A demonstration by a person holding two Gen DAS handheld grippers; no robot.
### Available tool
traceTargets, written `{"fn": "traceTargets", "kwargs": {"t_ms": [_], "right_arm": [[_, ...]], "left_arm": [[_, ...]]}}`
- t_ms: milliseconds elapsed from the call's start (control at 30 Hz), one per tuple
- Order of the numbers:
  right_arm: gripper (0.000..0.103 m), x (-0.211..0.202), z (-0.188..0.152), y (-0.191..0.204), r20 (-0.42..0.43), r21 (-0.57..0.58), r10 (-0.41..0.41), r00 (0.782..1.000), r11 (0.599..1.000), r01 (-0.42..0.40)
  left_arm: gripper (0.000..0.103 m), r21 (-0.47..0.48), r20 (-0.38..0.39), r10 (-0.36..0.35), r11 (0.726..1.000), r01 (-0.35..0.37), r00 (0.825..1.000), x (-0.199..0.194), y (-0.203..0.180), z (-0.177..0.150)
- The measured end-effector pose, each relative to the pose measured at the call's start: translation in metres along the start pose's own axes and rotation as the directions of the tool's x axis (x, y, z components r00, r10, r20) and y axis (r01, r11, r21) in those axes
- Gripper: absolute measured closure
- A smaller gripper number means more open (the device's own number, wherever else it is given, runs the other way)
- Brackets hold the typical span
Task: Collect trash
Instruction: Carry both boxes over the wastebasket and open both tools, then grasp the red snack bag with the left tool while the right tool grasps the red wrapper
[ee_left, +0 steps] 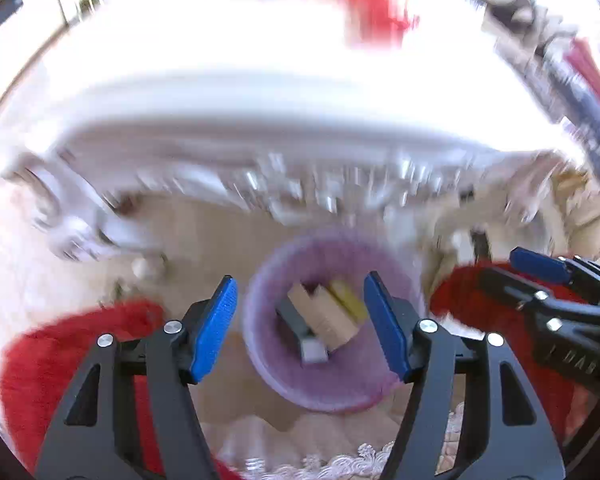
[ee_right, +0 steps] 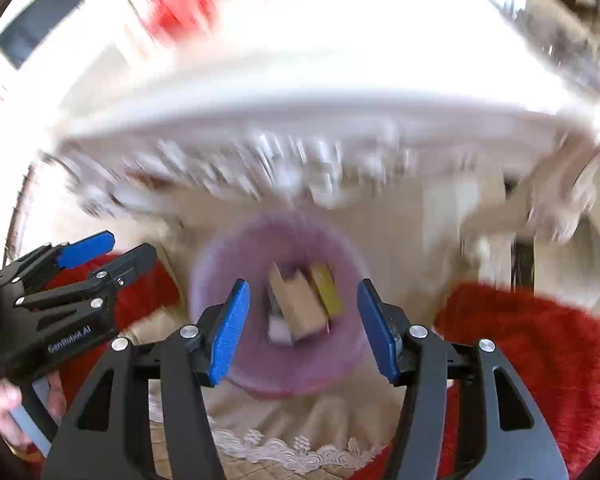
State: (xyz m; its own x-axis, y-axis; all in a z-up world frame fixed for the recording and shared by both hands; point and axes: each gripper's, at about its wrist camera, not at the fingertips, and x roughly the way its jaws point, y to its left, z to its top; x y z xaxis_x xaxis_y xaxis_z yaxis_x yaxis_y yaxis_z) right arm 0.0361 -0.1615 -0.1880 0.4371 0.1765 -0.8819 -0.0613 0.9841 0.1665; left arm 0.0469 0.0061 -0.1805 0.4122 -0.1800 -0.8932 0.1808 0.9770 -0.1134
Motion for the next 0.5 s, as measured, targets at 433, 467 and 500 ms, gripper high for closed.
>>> {"fn": "traceTargets", "kwargs": {"t_ms": [433, 467, 500], "right_arm": [[0.034, -0.008, 0.115, 0.051, 0.279, -0.116, 0.06, 0.958, 0.993, -0.028], [0.034, 0.0, 0.123, 0.052, 0.264, -0.113, 0.06, 0.963, 0.993, -0.031], [0.034, 0.003, 0.125, 0.054, 0.257, -0.112, 0.06, 0.965, 0.993, -0.032]], "left_arm": [[0.015, -0.012, 0.383, 0.102, 0.994, -0.106, 0.918, -0.059, 0.054, 0.176], [0.015, 0.015, 0.371, 0.102, 0.993, -0.116, 0.923, -0.048, 0.054, 0.193], [0.015, 0.032, 0.367, 0.101, 0.992, -0.12, 0.925, -0.037, 0.056, 0.207]]}}
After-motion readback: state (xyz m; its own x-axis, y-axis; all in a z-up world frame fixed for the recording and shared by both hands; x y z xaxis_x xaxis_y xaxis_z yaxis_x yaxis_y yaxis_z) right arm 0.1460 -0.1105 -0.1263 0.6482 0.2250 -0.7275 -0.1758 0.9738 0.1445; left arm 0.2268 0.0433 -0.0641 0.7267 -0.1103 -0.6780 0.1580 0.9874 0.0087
